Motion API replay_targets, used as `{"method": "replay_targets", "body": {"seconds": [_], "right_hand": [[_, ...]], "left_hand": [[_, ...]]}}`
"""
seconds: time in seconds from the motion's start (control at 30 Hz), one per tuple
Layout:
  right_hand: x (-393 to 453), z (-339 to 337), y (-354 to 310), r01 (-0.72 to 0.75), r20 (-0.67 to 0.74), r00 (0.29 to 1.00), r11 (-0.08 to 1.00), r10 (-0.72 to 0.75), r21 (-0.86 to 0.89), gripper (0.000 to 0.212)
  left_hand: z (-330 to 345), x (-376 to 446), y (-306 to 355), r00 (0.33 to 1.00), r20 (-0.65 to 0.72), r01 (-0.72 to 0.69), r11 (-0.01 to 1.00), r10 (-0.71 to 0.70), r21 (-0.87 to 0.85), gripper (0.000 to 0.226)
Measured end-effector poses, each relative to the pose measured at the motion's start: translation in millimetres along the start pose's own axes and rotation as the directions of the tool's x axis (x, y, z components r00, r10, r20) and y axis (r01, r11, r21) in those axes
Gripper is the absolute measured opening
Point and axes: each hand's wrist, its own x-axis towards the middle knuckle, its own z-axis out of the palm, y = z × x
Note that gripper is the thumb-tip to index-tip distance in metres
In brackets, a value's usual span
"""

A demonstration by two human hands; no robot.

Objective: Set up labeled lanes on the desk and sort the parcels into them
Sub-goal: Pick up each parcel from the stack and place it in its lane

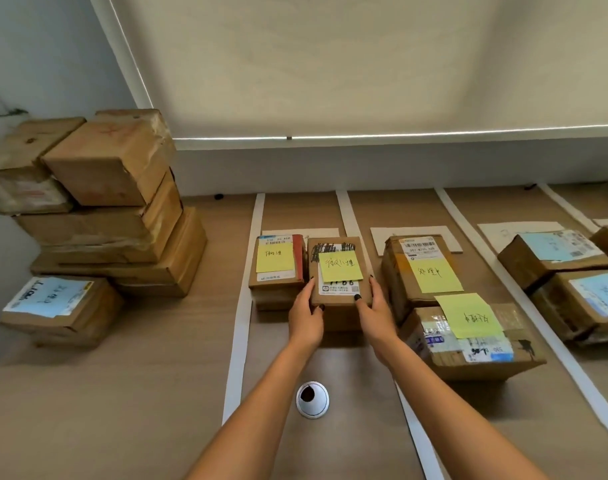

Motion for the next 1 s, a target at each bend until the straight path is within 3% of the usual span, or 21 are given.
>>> {"method": "replay_targets", "body": {"seconds": [0.23,0.43,0.6,1.0], "right_hand": [[9,3,-3,0.050,-0.100,0.993,0.996,-0.057,-0.075,0.060],[-28,-23,-27,0.147,-0.155,0.967,0.936,-0.204,-0.319,0.068],[-76,-34,-63,0.226,-0.054,0.967,0.937,-0.248,-0.266,0.077],[-213,-22,-139,0.426,0.155,0.902,0.889,-0.403,-0.167,0.074]], "left_hand": [[4,6,7,0.981,-0.183,-0.036,0.993,0.056,0.113,0.050],[-23,-23,25,0.974,-0.223,-0.017,0.999,0.027,0.045,0.048],[-53,-65,54,0.973,-0.226,-0.038,0.999,0.046,0.039,0.061],[-134,-190,108,0.953,-0.230,-0.204,0.979,0.200,0.002,0.070]]}}
